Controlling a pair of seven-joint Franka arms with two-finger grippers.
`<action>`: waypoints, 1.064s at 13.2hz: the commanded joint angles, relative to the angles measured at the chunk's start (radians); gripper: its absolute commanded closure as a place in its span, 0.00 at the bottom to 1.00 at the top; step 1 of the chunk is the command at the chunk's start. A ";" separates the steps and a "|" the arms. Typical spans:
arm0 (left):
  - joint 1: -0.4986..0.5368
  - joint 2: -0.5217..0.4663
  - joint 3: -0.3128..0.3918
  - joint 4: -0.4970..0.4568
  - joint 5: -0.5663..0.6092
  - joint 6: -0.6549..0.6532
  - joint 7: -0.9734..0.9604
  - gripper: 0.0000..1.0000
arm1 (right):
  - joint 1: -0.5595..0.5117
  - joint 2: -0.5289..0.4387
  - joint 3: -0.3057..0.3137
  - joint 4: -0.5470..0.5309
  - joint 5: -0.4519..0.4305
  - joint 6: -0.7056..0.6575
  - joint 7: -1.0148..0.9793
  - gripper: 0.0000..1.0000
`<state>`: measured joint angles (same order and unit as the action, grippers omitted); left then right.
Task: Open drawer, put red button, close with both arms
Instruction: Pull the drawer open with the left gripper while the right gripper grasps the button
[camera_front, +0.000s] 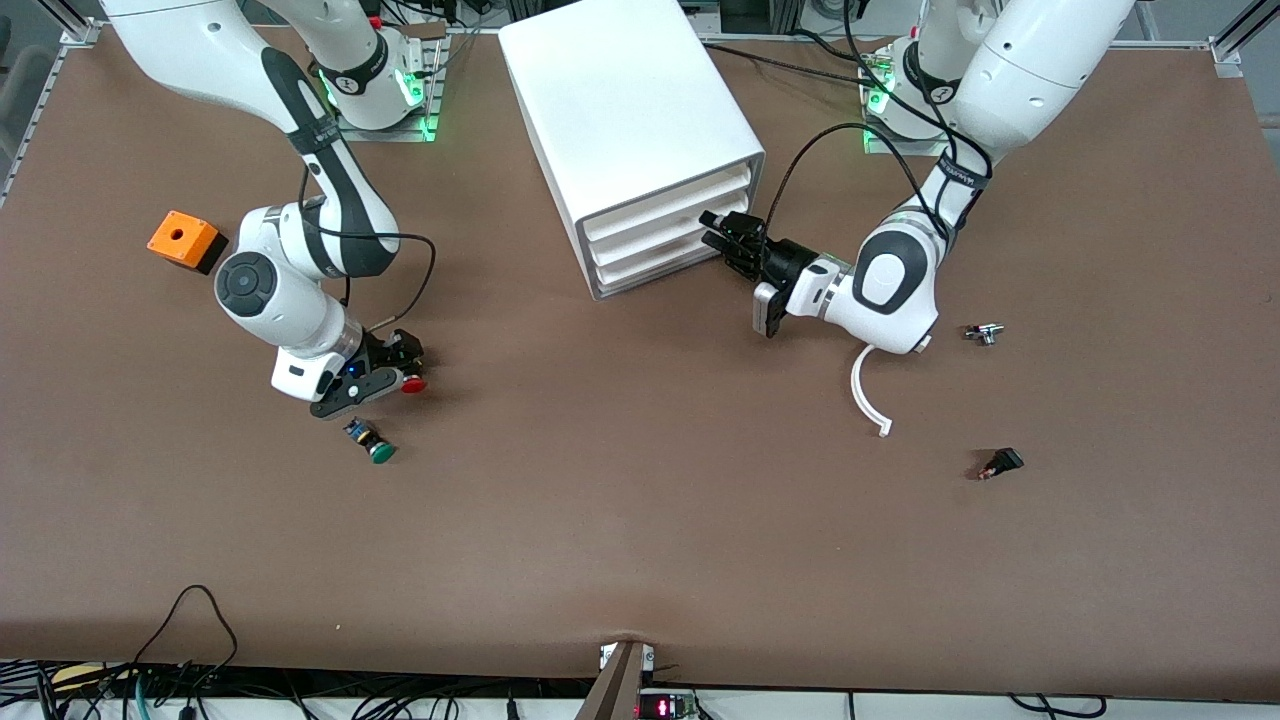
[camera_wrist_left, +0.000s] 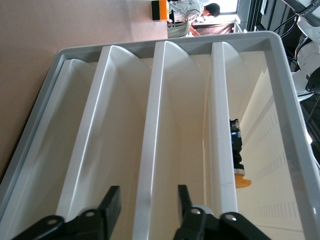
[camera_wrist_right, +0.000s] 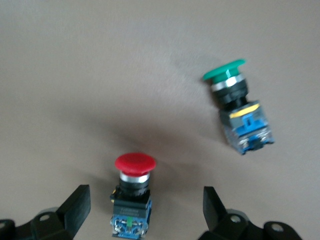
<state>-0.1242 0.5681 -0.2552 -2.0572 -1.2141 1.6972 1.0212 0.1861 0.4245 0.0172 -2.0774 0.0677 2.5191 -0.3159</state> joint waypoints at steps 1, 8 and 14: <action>-0.014 0.025 -0.001 0.000 -0.027 0.004 0.048 0.54 | 0.003 -0.020 0.013 -0.046 0.015 0.020 0.008 0.00; -0.014 0.035 -0.003 0.002 -0.028 -0.005 0.049 1.00 | 0.003 -0.009 0.015 -0.069 0.015 0.024 0.023 0.00; 0.015 0.036 -0.001 0.047 -0.027 -0.042 0.008 1.00 | 0.003 -0.007 0.015 -0.141 0.014 0.116 0.015 0.01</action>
<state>-0.1274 0.5991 -0.2562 -2.0420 -1.2191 1.6772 1.0581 0.1863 0.4271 0.0274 -2.1833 0.0681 2.5933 -0.3042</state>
